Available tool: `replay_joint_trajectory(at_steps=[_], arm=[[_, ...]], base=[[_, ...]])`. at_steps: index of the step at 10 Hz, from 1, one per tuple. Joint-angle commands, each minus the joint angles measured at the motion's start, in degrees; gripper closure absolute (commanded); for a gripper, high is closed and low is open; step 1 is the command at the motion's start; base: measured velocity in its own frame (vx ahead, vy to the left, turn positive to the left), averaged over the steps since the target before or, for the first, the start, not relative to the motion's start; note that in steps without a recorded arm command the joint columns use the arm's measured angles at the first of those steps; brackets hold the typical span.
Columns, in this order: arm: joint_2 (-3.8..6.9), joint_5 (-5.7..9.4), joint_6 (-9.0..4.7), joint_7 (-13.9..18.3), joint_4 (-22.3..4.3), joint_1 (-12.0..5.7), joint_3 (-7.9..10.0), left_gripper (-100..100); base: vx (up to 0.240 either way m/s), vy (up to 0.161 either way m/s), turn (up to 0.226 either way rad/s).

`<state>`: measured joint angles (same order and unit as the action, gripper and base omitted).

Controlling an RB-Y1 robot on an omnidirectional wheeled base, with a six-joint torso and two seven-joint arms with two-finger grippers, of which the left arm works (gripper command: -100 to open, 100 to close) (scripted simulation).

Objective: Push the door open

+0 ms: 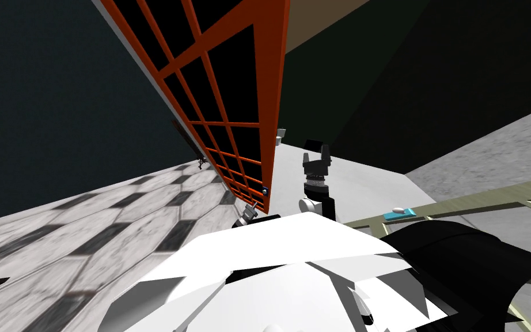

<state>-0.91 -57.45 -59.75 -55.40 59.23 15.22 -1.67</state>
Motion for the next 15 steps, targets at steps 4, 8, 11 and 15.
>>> replay_joint_trajectory(at_steps=[4, 8, 11, 15], arm=[[1.0, 2.3, 0.88, -0.5, 0.2, 0.21, 1.81, -100], [1.14, 3.04, 1.35, -0.9, -0.2, -0.24, 2.24, -100], [2.2, 3.35, 1.91, -1.1, -0.5, -0.93, 2.21, -100], [-0.92, 3.92, 2.92, -1.4, -1.0, -2.19, 2.17, -100]], base=[[-0.069, -0.045, 0.112], [-0.046, -0.057, 0.023], [0.147, -0.121, -0.013], [0.159, -0.139, -0.014]])
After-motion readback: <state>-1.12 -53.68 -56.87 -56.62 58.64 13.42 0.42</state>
